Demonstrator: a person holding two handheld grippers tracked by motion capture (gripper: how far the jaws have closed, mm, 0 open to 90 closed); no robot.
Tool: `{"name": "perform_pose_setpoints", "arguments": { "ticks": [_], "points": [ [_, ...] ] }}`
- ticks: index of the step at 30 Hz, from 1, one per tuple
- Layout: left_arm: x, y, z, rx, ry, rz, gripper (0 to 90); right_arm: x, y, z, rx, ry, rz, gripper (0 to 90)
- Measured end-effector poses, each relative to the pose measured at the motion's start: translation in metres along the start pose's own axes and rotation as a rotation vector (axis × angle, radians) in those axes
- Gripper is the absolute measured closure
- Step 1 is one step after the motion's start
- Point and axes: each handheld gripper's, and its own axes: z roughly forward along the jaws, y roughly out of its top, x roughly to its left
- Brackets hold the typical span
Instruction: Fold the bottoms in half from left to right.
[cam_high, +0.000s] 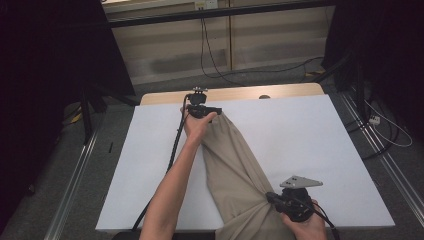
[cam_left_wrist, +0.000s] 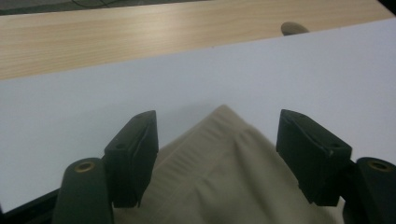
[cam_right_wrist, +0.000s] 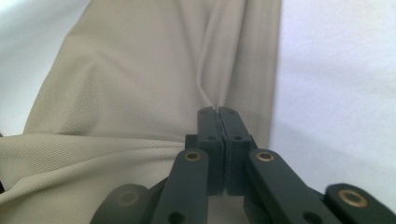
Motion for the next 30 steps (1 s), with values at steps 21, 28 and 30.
{"name": "perform_pose_setpoints", "arguments": {
  "ticks": [21,28,30],
  "points": [
    [-0.024,-0.106,-0.072,0.076,-0.141,0.148,41.6,0.002,-0.014,-0.025,-0.021,-0.014,-0.082,79.8],
    [-0.031,-0.133,-0.082,0.074,-0.129,0.197,32.6,0.035,-0.019,-0.009,0.023,0.086,-0.169,64.1],
    [-0.032,-0.138,-0.080,0.079,-0.114,0.222,31.3,0.035,-0.019,-0.006,0.033,0.076,-0.165,62.0]
  ]
}}
